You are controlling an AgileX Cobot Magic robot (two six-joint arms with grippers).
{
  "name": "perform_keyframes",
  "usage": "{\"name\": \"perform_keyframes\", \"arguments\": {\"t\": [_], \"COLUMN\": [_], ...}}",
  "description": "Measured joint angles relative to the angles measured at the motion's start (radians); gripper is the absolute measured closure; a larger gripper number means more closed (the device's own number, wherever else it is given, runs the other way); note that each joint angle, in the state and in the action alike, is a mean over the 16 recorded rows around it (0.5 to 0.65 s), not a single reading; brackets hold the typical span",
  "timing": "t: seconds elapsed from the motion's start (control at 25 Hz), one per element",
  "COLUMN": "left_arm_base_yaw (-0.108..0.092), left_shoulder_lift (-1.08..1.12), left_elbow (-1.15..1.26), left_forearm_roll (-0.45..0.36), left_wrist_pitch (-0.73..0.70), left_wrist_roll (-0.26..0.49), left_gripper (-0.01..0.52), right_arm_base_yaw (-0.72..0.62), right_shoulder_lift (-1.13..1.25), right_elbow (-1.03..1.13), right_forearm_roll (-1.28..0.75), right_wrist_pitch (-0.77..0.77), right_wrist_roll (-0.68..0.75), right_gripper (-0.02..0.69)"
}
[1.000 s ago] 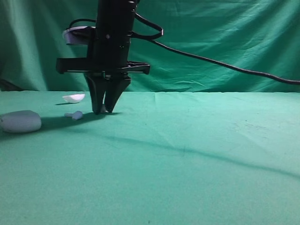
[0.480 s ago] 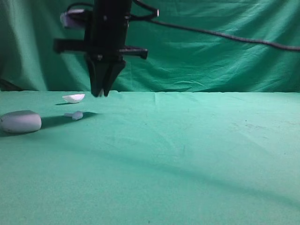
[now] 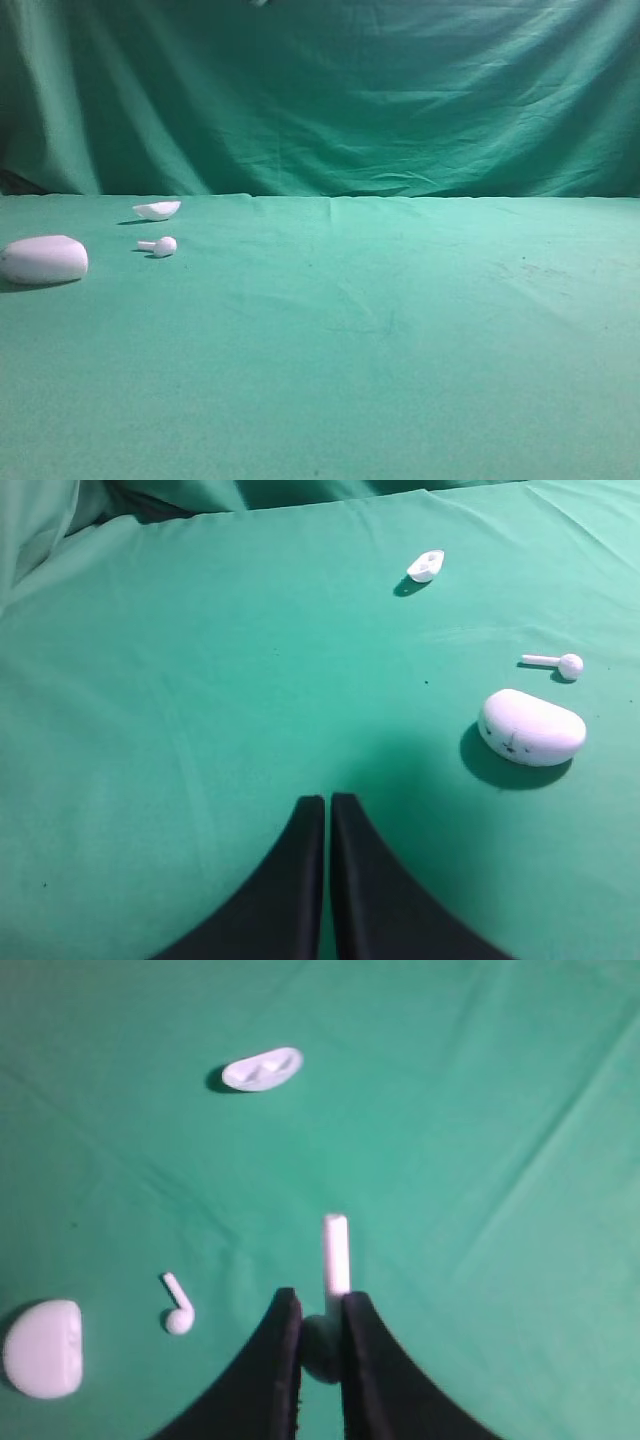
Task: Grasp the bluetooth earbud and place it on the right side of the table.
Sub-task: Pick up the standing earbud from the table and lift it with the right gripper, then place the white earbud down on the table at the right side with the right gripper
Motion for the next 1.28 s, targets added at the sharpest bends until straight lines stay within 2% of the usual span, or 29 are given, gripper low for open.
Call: {"name": "perform_keyframes", "arguments": {"t": [0.16,0.36,0.56,0.76,1.0,1.28], "left_arm_base_yaw": [0.0,0.0,0.0,0.0,0.0,0.0], "left_shoulder_lift": [0.0,0.0,0.0,0.0,0.0,0.0], "left_elbow": [0.0,0.0,0.0,0.0,0.0,0.0], "left_forearm_roll": [0.0,0.0,0.0,0.0,0.0,0.0], "left_wrist_pitch": [0.0,0.0,0.0,0.0,0.0,0.0], "left_wrist_roll": [0.0,0.0,0.0,0.0,0.0,0.0], "left_gripper": [0.514,0.514,0.514,0.514,0.514,0.514], "right_arm_base_yaw": [-0.057,-0.15,-0.244,-0.31,-0.347,-0.353], "right_shoulder_lift": [-0.159,-0.361,-0.509,-0.56,-0.517,-0.442], "right_elbow": [0.173,0.495,0.852,1.129,1.293,1.325], "right_forearm_roll": [-0.025,-0.049,-0.06,-0.061,-0.061,-0.06], "right_wrist_pitch": [-0.003,-0.057,-0.183,-0.356,-0.542,-0.644], "right_wrist_roll": [0.03,0.078,0.124,0.158,0.174,0.175], "right_gripper": [0.568,0.568,0.568,0.568,0.568,0.551]}}
